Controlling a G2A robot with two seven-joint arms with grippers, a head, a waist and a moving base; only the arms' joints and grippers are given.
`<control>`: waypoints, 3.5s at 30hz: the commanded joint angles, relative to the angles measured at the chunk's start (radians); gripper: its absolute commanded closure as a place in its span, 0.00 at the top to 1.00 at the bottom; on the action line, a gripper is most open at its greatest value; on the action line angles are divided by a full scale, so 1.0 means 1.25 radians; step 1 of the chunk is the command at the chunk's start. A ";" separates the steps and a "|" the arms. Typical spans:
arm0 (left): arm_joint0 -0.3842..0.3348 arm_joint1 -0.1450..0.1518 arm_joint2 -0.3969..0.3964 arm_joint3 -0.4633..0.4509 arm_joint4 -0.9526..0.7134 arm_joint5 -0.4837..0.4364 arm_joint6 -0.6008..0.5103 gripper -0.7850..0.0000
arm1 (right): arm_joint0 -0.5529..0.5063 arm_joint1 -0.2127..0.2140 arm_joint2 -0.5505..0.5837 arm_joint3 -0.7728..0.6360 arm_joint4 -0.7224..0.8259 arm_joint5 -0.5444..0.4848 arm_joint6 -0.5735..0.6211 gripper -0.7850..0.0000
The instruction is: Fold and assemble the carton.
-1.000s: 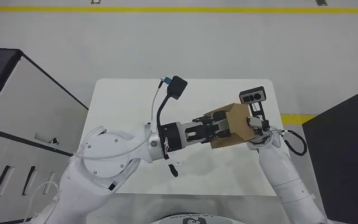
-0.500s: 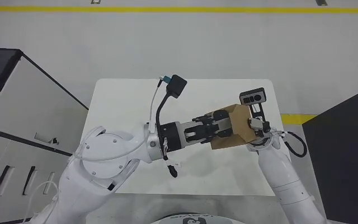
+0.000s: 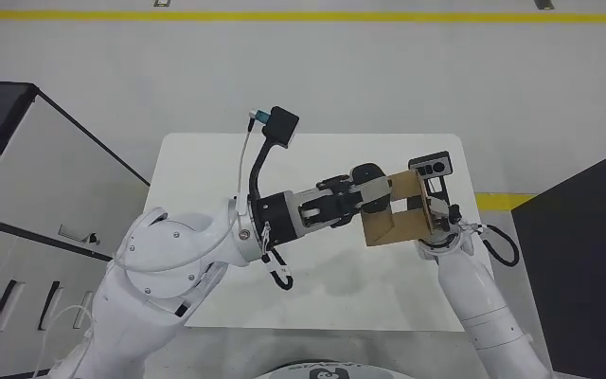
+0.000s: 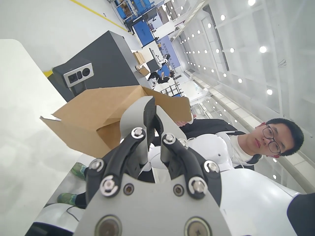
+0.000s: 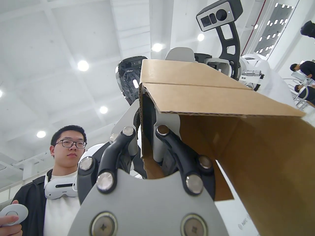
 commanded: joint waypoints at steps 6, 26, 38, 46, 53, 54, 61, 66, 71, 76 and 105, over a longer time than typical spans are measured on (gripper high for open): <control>-0.001 -0.001 -0.009 0.000 -0.015 -0.031 0.015 0.00 | 0.001 0.003 0.001 0.005 -0.005 0.000 0.000 0.00; -0.217 -0.022 0.097 0.000 0.015 0.015 -0.046 0.00 | -0.002 0.007 0.022 0.041 -0.096 0.000 0.000 0.00; -0.239 -0.020 0.121 0.000 0.099 0.085 -0.074 0.00 | -0.013 0.005 0.033 0.008 -0.064 0.000 0.000 0.00; -0.235 -0.019 0.109 0.000 0.108 0.089 -0.078 0.00 | -0.013 0.003 0.037 -0.001 -0.036 0.000 0.000 0.00; -0.231 -0.017 0.092 0.000 0.115 0.087 -0.085 0.00 | -0.012 0.003 0.041 -0.004 -0.021 0.000 0.000 0.00; -0.229 -0.017 0.091 0.000 0.116 0.088 -0.086 0.00 | -0.012 0.003 0.041 -0.005 -0.020 0.000 0.000 0.00; -0.218 -0.016 0.093 0.000 0.118 0.086 -0.092 0.00 | -0.011 0.001 0.040 -0.014 0.001 0.000 0.000 0.00; -0.215 -0.016 0.106 0.000 0.120 0.081 -0.095 0.00 | -0.011 0.002 0.037 -0.019 0.006 0.000 0.000 0.00; -0.221 -0.017 0.122 0.000 0.136 0.083 -0.106 0.00 | -0.011 0.005 0.033 -0.022 0.007 0.000 0.000 0.00; -0.230 -0.016 0.131 0.000 0.173 0.088 -0.117 0.00 | -0.010 0.008 0.028 -0.026 0.008 0.000 0.000 0.00; -0.267 -0.012 0.154 0.000 0.302 0.094 -0.191 0.00 | -0.002 0.014 0.016 -0.026 0.022 0.000 0.000 0.00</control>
